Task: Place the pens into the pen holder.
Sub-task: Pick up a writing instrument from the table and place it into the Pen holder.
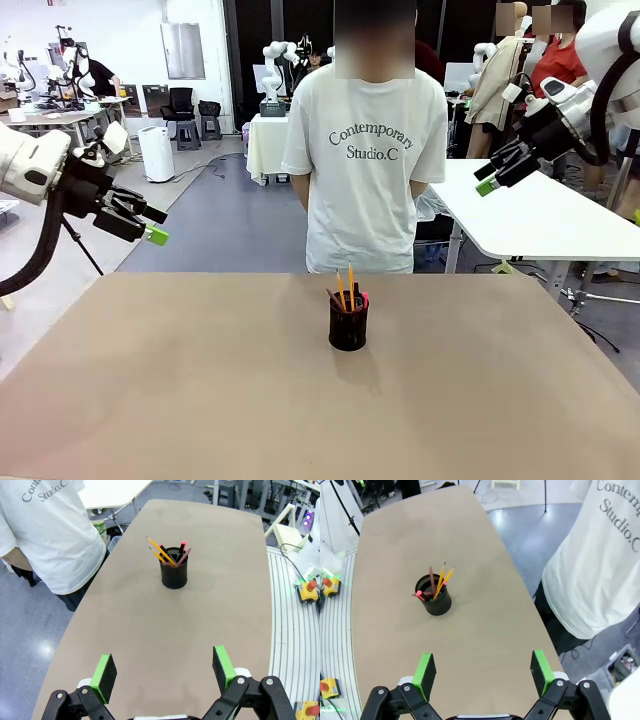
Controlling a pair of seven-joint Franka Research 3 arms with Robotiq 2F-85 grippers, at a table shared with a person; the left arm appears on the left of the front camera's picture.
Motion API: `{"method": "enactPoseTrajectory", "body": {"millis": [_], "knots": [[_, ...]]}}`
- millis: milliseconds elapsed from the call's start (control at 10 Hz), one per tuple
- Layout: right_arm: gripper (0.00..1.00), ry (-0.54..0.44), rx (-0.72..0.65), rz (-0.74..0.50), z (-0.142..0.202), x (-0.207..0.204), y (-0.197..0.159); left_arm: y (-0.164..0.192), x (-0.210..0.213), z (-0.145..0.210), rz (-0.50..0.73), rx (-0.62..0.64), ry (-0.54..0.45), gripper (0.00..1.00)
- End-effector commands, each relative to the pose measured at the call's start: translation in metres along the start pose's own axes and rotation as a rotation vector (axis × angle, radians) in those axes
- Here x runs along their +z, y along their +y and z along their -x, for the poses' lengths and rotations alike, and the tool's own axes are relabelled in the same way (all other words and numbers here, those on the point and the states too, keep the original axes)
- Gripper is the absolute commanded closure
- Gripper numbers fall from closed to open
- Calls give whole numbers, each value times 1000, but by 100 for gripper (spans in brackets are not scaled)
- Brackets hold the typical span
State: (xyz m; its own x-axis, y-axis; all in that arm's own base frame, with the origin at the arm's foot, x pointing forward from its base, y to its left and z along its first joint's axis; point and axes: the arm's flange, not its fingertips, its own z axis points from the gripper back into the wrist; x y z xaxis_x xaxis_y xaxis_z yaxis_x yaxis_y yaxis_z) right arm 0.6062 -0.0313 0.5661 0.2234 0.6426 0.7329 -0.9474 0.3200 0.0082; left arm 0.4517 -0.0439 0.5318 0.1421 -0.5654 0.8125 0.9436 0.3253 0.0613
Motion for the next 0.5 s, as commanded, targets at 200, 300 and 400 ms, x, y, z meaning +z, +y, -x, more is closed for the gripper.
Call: {"method": "enactPoseTrajectory", "body": {"millis": [200,300,400], "knots": [[0,0,6,10,-3,0,0,0,2,0,-4,2,-2,0],[0,0,6,10,-3,0,0,0,2,0,-4,2,-2,0],[0,0,6,10,-3,0,0,0,2,0,-4,2,-2,0]]}}
